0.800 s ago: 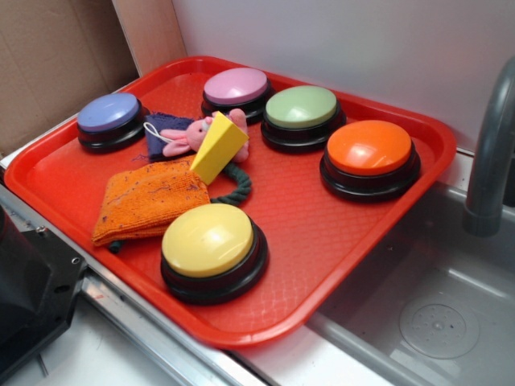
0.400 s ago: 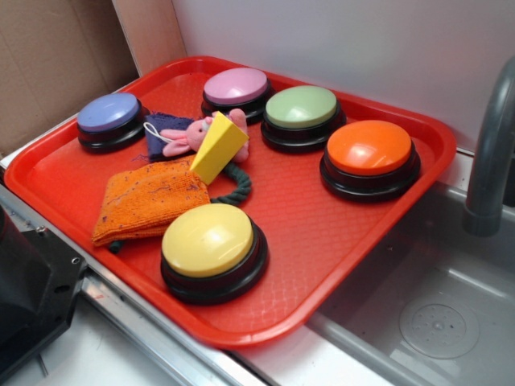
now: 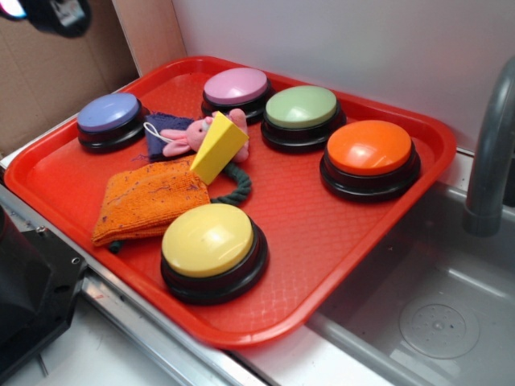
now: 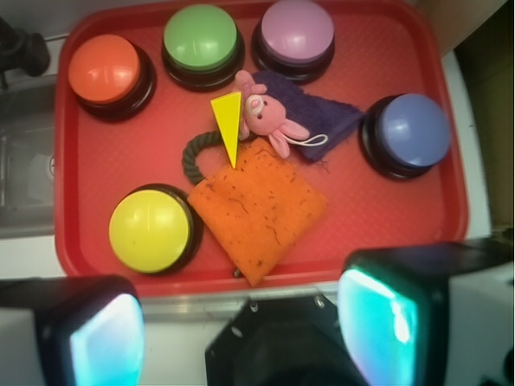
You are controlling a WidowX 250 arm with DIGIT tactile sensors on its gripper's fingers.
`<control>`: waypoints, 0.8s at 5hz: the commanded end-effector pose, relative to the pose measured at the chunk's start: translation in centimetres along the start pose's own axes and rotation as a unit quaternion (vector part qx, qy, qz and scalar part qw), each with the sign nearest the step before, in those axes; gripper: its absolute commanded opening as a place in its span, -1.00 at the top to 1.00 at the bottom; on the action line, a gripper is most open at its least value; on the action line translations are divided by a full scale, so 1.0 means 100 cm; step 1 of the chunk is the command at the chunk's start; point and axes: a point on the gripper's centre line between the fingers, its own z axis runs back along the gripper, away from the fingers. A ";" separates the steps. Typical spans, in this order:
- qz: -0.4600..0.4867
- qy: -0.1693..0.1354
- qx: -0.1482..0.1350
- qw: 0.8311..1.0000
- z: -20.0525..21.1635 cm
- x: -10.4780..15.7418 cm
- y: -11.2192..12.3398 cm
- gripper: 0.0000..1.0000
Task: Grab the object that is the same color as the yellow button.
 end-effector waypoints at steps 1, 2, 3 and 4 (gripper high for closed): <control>0.037 -0.031 0.007 0.999 -0.045 0.030 0.000 -1.00; 0.043 -0.037 -0.010 0.998 -0.070 0.041 0.002 -1.00; 0.047 -0.045 -0.004 0.998 -0.091 0.048 -0.002 -1.00; 0.046 -0.046 -0.017 0.998 -0.118 0.057 -0.007 -1.00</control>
